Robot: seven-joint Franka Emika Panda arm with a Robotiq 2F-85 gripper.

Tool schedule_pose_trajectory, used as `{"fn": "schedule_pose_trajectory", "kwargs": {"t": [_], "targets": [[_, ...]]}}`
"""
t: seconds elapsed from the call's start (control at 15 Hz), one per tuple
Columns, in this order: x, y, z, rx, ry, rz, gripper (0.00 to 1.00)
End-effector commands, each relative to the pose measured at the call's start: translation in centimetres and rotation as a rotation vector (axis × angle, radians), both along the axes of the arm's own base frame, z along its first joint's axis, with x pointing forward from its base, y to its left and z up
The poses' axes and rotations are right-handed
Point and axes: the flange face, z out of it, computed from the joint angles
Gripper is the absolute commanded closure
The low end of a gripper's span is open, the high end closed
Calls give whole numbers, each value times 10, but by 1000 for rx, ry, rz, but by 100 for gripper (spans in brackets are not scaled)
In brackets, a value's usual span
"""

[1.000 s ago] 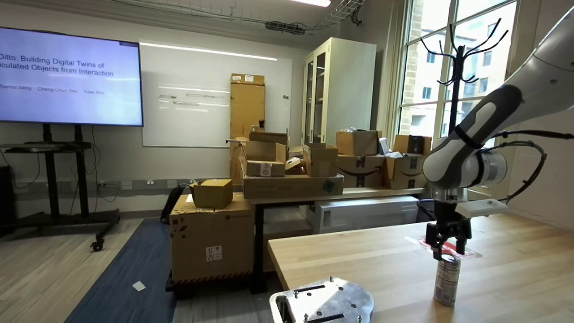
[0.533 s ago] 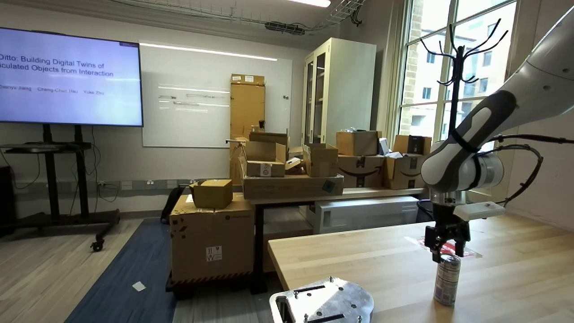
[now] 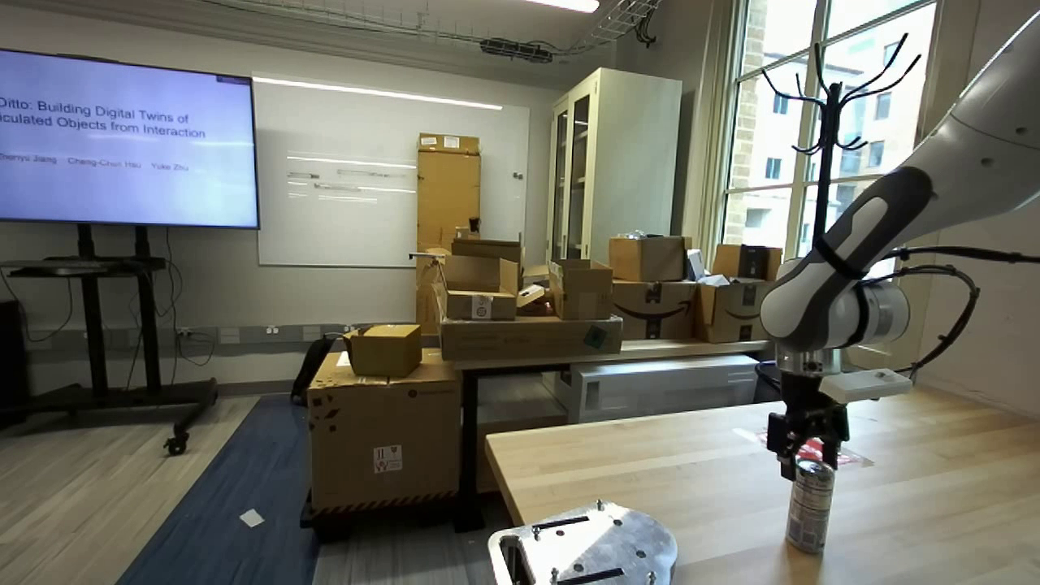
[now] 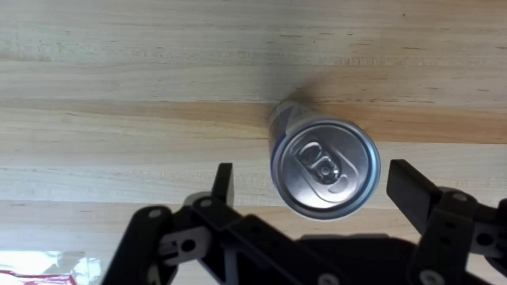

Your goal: Put the soda can on the metal object

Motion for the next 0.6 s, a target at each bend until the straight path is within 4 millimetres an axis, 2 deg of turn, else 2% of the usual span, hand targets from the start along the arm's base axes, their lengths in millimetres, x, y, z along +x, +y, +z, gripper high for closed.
{"fn": "schedule_pose_trajectory", "kwargs": {"t": [0.0, 0.4, 0.47, 0.53], "targets": [[-3, -5, 2, 28, 3, 6, 0], [-7, -3, -2, 32, 11, 8, 0], [-8, -2, -3, 28, 8, 11, 3], [-8, -1, -3, 28, 4, 15, 26]]}}
